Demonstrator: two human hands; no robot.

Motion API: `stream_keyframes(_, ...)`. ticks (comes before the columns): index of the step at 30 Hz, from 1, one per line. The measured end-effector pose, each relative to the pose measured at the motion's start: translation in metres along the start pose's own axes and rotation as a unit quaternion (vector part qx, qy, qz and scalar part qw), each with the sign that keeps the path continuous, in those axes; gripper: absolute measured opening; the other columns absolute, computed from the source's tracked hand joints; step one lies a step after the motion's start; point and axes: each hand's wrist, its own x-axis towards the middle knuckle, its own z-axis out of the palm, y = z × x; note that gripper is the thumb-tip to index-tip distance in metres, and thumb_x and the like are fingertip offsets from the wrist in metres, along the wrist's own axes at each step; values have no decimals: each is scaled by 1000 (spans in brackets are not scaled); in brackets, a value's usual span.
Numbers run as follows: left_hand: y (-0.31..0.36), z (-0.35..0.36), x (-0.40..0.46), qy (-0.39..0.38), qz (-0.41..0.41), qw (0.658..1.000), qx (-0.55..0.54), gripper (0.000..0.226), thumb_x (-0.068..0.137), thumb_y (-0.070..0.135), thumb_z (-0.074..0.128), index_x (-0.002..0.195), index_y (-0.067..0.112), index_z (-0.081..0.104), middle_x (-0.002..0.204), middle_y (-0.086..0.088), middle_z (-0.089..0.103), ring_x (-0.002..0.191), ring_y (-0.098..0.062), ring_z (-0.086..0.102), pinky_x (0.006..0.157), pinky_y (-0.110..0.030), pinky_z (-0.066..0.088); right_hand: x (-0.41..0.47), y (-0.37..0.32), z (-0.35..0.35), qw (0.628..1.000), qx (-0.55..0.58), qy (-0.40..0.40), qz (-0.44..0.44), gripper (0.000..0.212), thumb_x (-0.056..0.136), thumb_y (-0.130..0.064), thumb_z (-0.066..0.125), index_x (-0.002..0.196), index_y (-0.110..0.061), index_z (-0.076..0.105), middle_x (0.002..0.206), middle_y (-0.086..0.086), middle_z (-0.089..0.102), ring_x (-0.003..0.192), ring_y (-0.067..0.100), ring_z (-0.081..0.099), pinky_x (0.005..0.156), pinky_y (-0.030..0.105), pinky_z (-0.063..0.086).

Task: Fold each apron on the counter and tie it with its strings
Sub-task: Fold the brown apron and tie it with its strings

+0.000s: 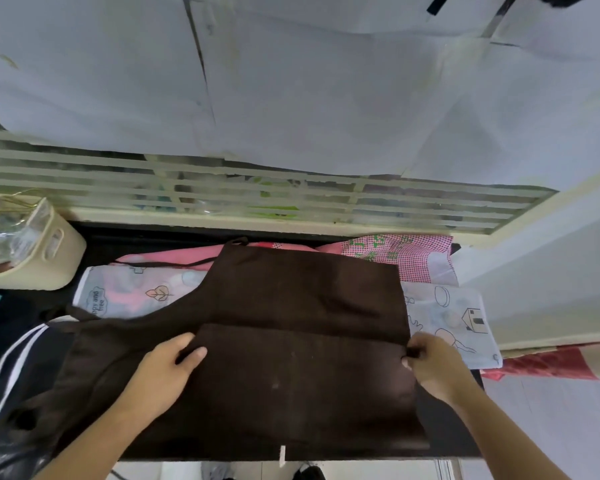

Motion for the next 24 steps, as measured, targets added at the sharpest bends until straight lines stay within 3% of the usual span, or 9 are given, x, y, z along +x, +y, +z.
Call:
stream_keyframes(3, 32, -20, 17, 33, 31, 999, 15, 11, 102, 37, 62, 95, 29, 64, 96, 18, 68, 97, -10, 65, 88, -33, 47, 14, -8, -32, 995, 80, 52, 3, 14, 92, -15, 74, 86, -22, 64, 83, 0, 67, 81, 21, 64, 66, 30, 44)
stream_keyframes(7, 64, -37, 56, 82, 62, 994, 32, 23, 105, 37, 57, 116, 24, 72, 107, 2, 75, 102, -21, 67, 91, -40, 49, 46, -27, -57, 990, 113, 81, -8, 6, 96, -17, 71, 101, -16, 67, 93, 2, 68, 91, 28, 64, 83, 36, 46)
stream_keyframes(9, 77, -43, 75, 103, 63, 992, 29, 30, 105, 38, 56, 123, 21, 71, 115, -4, 75, 109, -28, 67, 95, -43, 50, 62, -36, -62, 983, 146, 107, -7, 14, 98, -18, 69, 110, -11, 69, 100, 5, 70, 95, 29, 65, 91, 39, 51)
stream_keyframes(13, 97, -44, 99, 119, 48, 992, 3, 29, 106, 36, 56, 124, 17, 68, 118, -7, 74, 114, -31, 67, 90, -37, 47, 77, -51, -59, 957, 247, 151, 34, 28, 101, -21, 65, 126, -11, 58, 112, 6, 65, 104, 29, 61, 90, 35, 45)
stream_keyframes(16, 83, -36, 96, 45, -33, 998, 37, 47, 101, 37, 66, 139, 13, 56, 132, -11, 68, 122, -33, 64, 101, -44, 49, 64, -46, -35, 972, 180, 116, 95, 63, 94, -37, 74, 142, -10, 42, 134, 12, 57, 118, 34, 59, 97, 44, 51)
stream_keyframes(19, 44, -24, 80, -39, -84, 993, 73, 55, 93, 36, 76, 137, 16, 52, 125, -8, 67, 110, -25, 66, 98, -42, 54, 31, -35, 8, 988, 33, 67, 137, 84, 85, -58, 74, 142, -9, 36, 137, 14, 50, 124, 38, 57, 99, 52, 52)
stream_keyframes(22, 5, -10, 60, -38, -65, 990, 120, 40, 91, 34, 77, 122, 24, 53, 120, -1, 65, 104, -16, 63, 94, -37, 54, -2, -22, 46, 977, 28, -5, 212, 89, 81, -65, 73, 141, -12, 34, 137, 14, 51, 124, 38, 58, 101, 50, 51)
stream_keyframes(24, -8, -5, 51, -31, -49, 985, 165, 27, 96, 35, 70, 117, 25, 57, 117, 1, 67, 103, -16, 64, 95, -35, 53, -11, -5, 64, 969, 57, -18, 241, 75, 80, -57, 74, 134, -15, 44, 128, 14, 56, 116, 36, 60, 101, 49, 53)
